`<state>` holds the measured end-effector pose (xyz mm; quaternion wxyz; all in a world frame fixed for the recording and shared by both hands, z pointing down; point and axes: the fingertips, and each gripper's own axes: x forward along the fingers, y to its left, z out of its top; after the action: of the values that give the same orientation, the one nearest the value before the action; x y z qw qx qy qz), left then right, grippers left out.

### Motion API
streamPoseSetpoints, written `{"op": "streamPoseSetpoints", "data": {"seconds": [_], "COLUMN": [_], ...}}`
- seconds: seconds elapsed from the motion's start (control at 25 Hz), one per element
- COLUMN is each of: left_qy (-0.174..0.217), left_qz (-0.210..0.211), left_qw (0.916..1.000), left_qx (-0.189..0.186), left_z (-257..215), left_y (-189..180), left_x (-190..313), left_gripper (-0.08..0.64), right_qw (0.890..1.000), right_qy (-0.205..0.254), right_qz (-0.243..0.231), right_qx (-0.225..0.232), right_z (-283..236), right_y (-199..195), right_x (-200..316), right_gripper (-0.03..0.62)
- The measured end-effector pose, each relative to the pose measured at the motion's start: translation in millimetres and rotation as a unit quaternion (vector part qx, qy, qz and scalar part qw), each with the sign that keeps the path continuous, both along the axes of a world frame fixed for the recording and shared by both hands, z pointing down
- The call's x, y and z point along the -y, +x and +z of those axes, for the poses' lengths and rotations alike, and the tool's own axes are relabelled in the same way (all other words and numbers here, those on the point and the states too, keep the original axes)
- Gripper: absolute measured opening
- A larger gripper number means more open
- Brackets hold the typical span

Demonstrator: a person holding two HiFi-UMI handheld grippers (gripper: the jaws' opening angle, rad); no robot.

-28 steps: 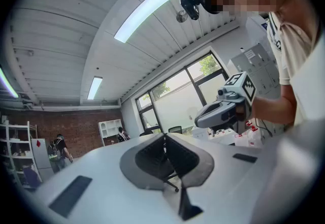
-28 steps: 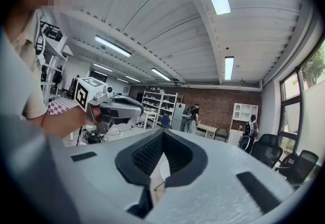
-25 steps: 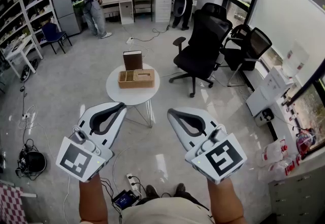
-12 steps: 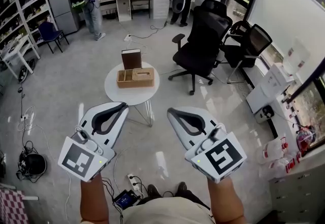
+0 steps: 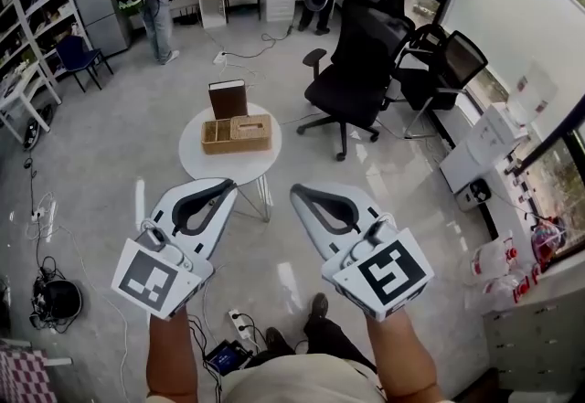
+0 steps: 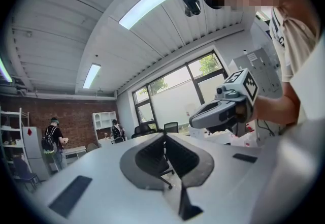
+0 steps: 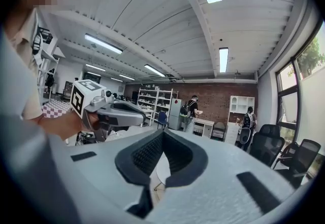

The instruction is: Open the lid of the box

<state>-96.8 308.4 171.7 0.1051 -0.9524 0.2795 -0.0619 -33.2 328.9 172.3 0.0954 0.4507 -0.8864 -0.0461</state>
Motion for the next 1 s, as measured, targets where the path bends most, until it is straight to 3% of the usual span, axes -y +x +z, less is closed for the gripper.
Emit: {"op": "streamPoseSetpoints", "data": {"seconds": [0.76,1.0], "left_qy": [-0.031,-0.019], "left_qz": [-0.054,-0.08], "left_qw": [0.998,0.9965], "left_qx": [0.012,0.014], "left_z": [29.0,30.7], "left_y": [94.4,120.3], "left_x": [135.3,170.6], "left_gripper": [0.014,0.014], "right_qw": [0.998,0.997], "right_qy": [-0.022,-0.022], "right_qz": [-0.052,-0.074], "right_qx": [0.007,0.009], "right_z": [30.5,34.5], "right_y": [88.0,115.0], "right_x": [148.2,185.1], "right_gripper": [-0.008,-0.008]}}
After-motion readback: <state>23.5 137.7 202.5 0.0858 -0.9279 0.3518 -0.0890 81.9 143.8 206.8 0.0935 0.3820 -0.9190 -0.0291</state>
